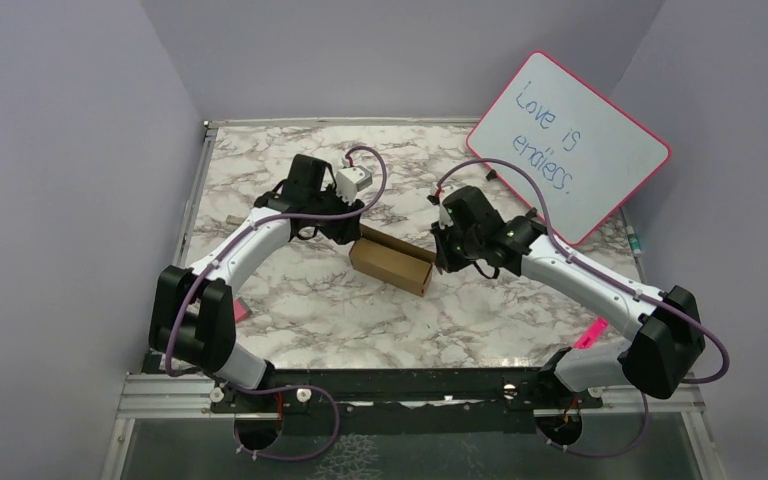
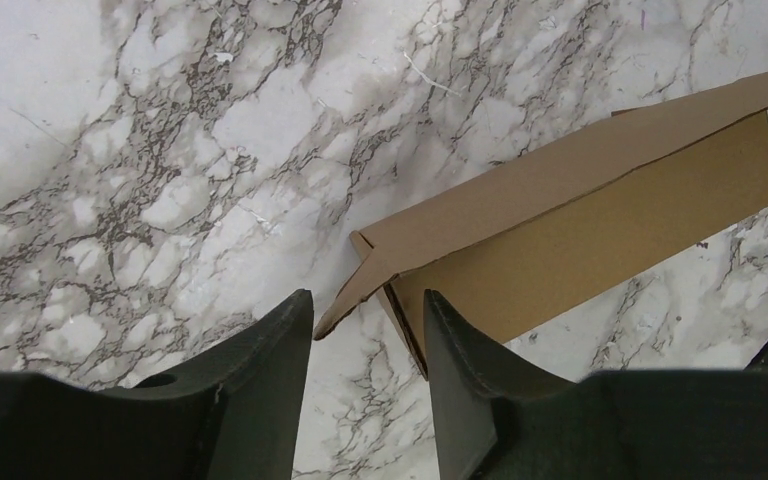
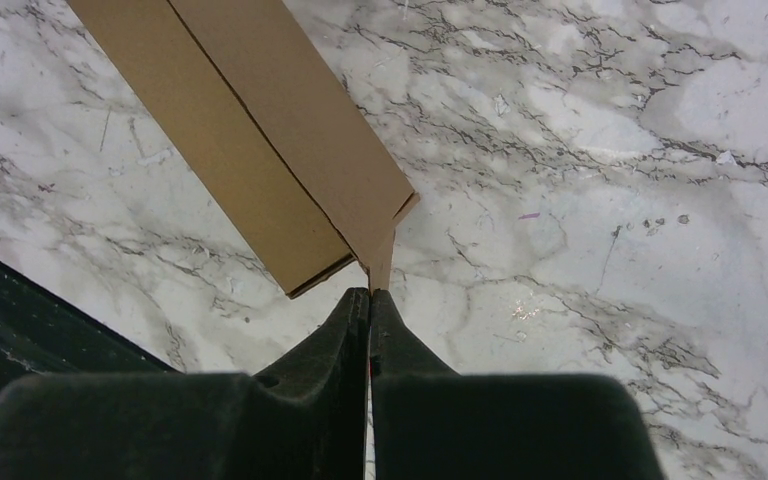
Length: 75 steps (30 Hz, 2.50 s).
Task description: Fold the paper box
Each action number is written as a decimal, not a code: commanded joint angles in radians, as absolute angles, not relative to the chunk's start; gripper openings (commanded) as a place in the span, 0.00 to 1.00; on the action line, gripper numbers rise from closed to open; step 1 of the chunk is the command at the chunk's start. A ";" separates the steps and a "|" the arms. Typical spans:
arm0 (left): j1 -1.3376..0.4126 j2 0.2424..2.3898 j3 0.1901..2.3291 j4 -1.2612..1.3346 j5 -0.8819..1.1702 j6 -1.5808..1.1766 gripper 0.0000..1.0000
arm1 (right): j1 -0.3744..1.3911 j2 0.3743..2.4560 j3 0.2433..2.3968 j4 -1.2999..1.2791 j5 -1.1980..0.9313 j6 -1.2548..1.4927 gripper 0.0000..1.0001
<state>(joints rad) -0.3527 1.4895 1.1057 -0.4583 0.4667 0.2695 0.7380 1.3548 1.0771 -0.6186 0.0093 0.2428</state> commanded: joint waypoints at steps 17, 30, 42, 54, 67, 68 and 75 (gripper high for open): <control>-0.354 1.427 1.052 -0.468 0.527 0.093 0.15 | 0.747 1.384 1.127 -0.579 -0.036 0.354 0.01; -0.359 1.358 0.943 -0.434 0.440 -0.054 0.15 | 0.747 1.446 1.179 -0.577 -0.028 0.519 0.01; -0.360 1.331 0.918 -0.421 0.436 -0.063 0.15 | 0.747 1.492 1.222 -0.621 0.020 0.652 0.01; -0.360 1.324 0.903 -0.421 0.419 -0.052 0.15 | 0.747 1.570 1.301 -0.681 -0.009 0.646 0.01; -0.360 1.300 0.867 -0.422 0.397 -0.040 0.15 | 0.744 1.685 1.405 -0.791 -0.093 0.593 0.02; -0.360 1.298 0.864 -0.422 0.396 -0.040 0.15 | 0.743 1.688 1.406 -0.792 -0.100 0.596 0.02; -0.360 1.281 0.846 -0.422 0.379 -0.044 0.15 | 0.732 1.684 1.421 -0.802 -0.130 0.605 0.03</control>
